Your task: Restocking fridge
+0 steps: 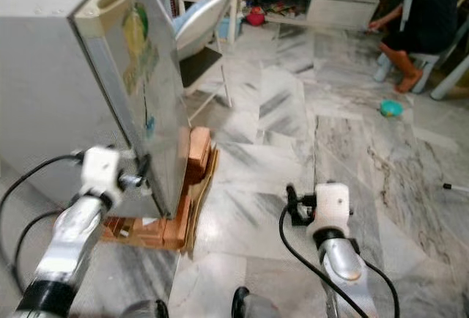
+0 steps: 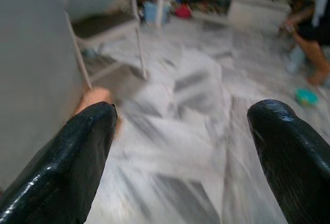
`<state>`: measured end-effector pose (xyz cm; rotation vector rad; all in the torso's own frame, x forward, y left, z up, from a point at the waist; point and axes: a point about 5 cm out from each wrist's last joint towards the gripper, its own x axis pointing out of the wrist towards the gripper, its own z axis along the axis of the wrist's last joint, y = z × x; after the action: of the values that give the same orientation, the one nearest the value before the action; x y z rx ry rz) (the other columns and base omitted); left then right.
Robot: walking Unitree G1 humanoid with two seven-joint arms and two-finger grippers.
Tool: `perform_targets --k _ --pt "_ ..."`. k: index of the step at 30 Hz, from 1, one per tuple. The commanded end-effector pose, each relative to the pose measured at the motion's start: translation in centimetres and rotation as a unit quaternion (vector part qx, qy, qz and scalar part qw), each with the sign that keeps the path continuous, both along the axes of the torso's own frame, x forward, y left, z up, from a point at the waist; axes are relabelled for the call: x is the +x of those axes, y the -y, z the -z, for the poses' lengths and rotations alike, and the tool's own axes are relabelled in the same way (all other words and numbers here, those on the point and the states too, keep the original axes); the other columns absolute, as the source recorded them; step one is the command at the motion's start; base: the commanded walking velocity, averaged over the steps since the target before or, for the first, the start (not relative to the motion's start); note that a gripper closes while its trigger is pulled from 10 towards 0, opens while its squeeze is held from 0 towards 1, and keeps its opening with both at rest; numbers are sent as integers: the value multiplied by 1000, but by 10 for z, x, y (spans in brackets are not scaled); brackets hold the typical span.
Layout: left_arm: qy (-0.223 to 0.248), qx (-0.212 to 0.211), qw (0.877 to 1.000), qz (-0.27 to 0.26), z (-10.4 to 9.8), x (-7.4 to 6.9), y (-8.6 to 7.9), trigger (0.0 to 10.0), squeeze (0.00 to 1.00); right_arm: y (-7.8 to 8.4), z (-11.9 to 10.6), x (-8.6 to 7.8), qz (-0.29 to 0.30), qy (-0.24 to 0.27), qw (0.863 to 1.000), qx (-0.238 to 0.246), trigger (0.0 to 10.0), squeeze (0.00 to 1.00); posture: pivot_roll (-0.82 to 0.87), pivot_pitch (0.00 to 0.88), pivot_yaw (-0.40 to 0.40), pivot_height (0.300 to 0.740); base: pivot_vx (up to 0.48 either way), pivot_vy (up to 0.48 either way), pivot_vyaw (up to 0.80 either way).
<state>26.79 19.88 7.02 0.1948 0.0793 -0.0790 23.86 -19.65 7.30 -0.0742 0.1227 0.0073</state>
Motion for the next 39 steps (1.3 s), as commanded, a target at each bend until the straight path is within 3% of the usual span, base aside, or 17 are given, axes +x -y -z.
perform_targets --k 1,2,3,6,18,25,32,39 --pt "19 -3 1000 -17 -9 -12 -5 10000 0 -4 -9 3 -5 19 1000 0 10000 0 46 70 -37 740 0 0 0" --pt "19 -3 1000 -17 -9 -12 -5 10000 0 -4 -9 3 -5 19 1000 0 10000 0 46 70 -37 740 0 0 0" --pt "14 -8 999 -27 -7 -24 -9 10000 0 -7 -9 5 -7 18 1000 6 10000 0 58 71 -43 740 0 0 0" --pt "4 -24 999 -39 -6 -36 -11 10000 0 -12 -5 5 -16 9 1000 17 10000 0 71 65 -54 740 0 0 -533" --pt "0 -32 999 -26 -15 -36 -8 10000 0 -11 0 4 -15 1 1000 15 10000 0 58 55 -43 740 165 0 -674" --pt "-7 -23 998 -50 -12 -39 -12 10000 0 -16 7 -1 -24 -13 1000 14 10000 0 60 67 -43 740 0 0 -62" --pt "-9 -11 994 -113 -13 -31 -26 10000 0 -18 8 0 -33 -16 999 19 10000 0 65 69 -50 740 0 0 0" --pt "-8 1 992 -129 -15 -5 -33 10000 0 -25 2 1 -56 -1 998 20 10000 0 51 73 -48 740 0 0 210"
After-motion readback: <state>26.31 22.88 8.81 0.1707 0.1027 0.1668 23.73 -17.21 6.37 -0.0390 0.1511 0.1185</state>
